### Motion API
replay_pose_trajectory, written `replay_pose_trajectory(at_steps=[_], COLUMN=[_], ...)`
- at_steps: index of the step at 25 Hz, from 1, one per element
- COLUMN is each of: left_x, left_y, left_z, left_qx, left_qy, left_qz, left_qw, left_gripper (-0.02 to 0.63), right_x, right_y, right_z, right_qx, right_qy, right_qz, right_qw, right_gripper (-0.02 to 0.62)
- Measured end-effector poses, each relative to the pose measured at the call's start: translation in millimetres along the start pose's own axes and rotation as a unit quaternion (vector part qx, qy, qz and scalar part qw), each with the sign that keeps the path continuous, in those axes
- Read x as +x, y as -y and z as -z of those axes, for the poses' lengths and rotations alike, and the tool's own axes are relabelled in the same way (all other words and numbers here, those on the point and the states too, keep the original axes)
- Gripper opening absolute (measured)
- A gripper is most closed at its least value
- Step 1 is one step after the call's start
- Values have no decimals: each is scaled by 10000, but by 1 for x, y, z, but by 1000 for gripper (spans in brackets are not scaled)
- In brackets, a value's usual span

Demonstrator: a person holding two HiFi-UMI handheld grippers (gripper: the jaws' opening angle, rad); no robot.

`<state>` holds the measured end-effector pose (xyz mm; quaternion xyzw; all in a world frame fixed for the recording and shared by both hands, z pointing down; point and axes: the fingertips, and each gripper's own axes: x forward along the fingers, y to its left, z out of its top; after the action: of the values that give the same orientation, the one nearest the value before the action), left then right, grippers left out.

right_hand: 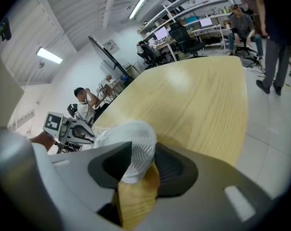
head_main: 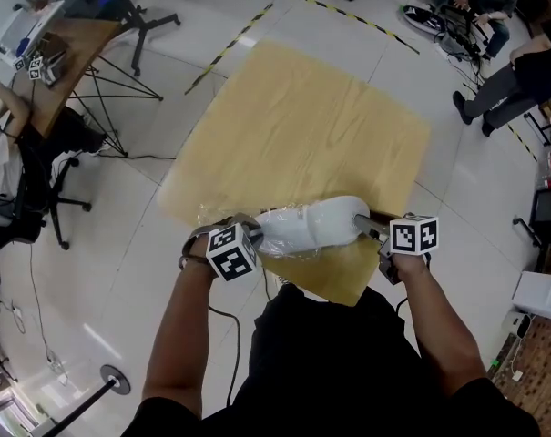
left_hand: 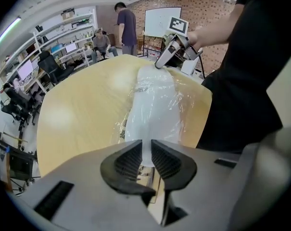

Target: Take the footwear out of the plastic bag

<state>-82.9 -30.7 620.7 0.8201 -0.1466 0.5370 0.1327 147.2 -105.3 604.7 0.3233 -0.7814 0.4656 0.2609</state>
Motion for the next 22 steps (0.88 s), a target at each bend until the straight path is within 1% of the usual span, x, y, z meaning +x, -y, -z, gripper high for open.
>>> replay_pose_trajectory(at_steps=[4,9,14,22], left_x=[-2,-8,-14,-28], left_y=[0,0,5,4], left_z=[-5,6,28,61], left_qx=[-15,-155,-368,-712], left_qy=[-1,-47,-138,-240], left_qz=[-163,-283,-418,-728], left_qw=[9999,9995,9984,9945], left_gripper=[20,15,11,8], right_x=[-7,-12,-15,-18], right_y=[5,9,11,11], right_z=[1,2,11,11], right_qx=[5,13,-49,-113], right_qy=[-5,9,-108,-184], right_qz=[-51,-93,-168,-198], right_qw=[10000,10000,9998,9996], right_gripper=[152,149,130,130])
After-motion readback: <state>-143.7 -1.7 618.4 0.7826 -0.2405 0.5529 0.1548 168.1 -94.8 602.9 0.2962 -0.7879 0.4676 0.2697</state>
